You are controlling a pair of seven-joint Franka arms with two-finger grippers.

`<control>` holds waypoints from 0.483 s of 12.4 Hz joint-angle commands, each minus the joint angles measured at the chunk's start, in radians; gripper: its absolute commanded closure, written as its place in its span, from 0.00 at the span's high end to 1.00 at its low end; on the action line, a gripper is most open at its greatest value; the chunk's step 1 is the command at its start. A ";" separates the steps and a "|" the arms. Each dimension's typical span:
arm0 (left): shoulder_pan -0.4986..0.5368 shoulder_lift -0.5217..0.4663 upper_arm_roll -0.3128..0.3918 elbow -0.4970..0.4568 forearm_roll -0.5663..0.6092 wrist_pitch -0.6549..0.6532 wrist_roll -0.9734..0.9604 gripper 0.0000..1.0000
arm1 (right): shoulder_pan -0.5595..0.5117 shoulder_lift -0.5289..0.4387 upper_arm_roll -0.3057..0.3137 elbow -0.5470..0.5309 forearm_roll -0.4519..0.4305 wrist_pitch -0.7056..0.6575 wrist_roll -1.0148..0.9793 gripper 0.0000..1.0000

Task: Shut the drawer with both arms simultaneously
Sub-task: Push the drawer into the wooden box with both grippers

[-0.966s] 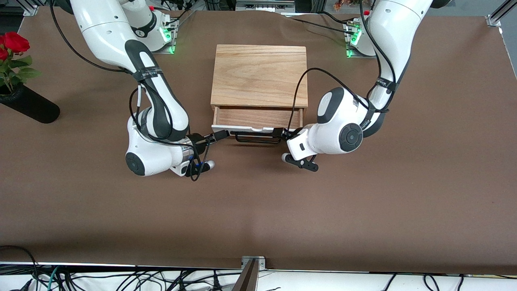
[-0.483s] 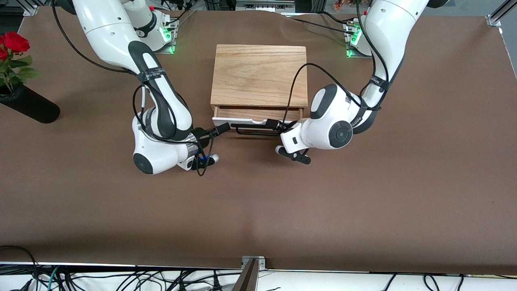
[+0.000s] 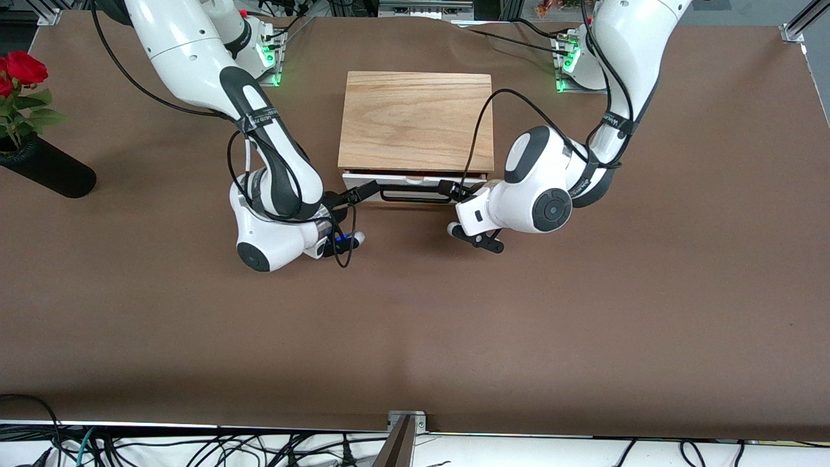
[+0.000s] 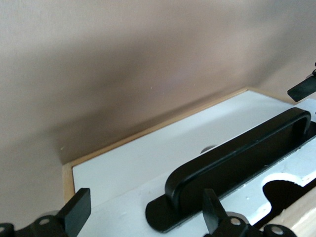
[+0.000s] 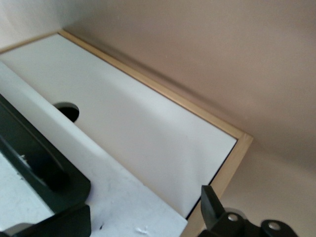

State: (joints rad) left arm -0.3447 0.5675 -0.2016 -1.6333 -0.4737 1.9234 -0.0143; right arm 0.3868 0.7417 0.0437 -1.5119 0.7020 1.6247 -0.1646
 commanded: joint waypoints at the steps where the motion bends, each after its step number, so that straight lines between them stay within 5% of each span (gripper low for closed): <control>1: 0.006 -0.047 -0.002 -0.075 -0.019 -0.003 0.040 1.00 | 0.004 -0.035 0.007 -0.062 -0.015 -0.045 -0.021 1.00; 6: 0.010 -0.083 -0.002 -0.120 -0.019 -0.003 0.048 1.00 | -0.022 -0.045 0.001 -0.042 -0.015 -0.075 -0.024 1.00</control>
State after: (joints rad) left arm -0.3444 0.5369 -0.2017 -1.6844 -0.4737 1.9219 -0.0044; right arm 0.3854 0.7405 0.0432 -1.5130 0.7008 1.6191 -0.1819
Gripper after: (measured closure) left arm 0.000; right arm 0.000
